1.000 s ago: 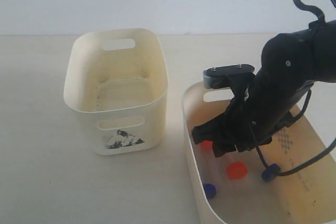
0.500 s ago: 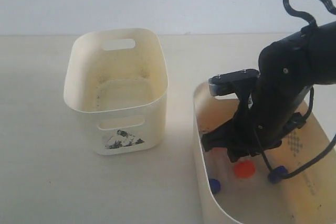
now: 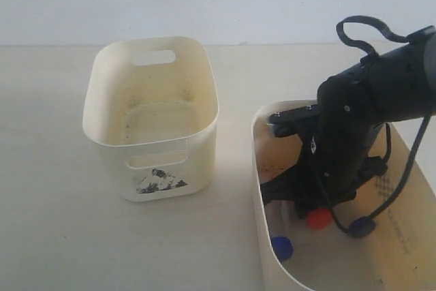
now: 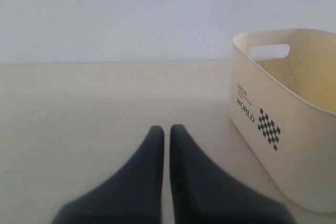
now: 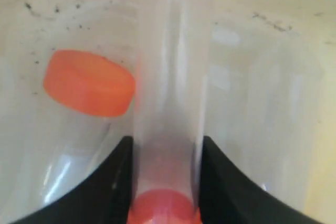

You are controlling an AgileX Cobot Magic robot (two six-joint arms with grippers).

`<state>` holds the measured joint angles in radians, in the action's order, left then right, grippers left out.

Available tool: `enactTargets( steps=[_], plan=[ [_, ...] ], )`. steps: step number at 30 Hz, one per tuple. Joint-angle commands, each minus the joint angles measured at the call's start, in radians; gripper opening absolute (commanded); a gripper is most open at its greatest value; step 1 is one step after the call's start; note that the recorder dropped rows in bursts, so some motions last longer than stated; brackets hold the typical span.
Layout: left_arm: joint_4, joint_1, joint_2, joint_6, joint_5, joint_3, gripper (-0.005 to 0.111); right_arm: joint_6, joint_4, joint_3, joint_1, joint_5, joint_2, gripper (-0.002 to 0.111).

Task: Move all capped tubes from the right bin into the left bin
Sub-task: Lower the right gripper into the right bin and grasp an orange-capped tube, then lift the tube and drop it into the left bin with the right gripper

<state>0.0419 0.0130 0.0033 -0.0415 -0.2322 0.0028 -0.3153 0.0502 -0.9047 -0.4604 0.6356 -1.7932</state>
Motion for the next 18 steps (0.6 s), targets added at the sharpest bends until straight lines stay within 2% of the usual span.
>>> enactTargets(
  steps=[1, 5, 9, 14, 18],
  plan=[
    [-0.002, -0.002, -0.003, 0.007, 0.008, -0.003, 0.004, 0.016, 0.007, -0.069, -0.001, 0.108, 0.104, 0.0],
    [-0.002, -0.002, -0.003, 0.007, 0.008, -0.003, 0.004, 0.031, 0.007, -0.16, -0.001, 0.231, 0.214, 0.0],
    [-0.002, -0.002, -0.003, 0.007, 0.008, -0.003, 0.004, 0.033, -0.033, -0.234, -0.001, 0.223, 0.326, 0.0],
    [-0.002, -0.002, -0.003, 0.007, 0.008, -0.003, 0.004, 0.077, -0.188, -0.254, -0.001, -0.024, 0.42, 0.0],
    [-0.002, -0.002, -0.003, 0.007, 0.008, -0.003, 0.004, 0.262, -0.444, -0.254, -0.008, -0.253, 0.418, 0.0]
  ],
)
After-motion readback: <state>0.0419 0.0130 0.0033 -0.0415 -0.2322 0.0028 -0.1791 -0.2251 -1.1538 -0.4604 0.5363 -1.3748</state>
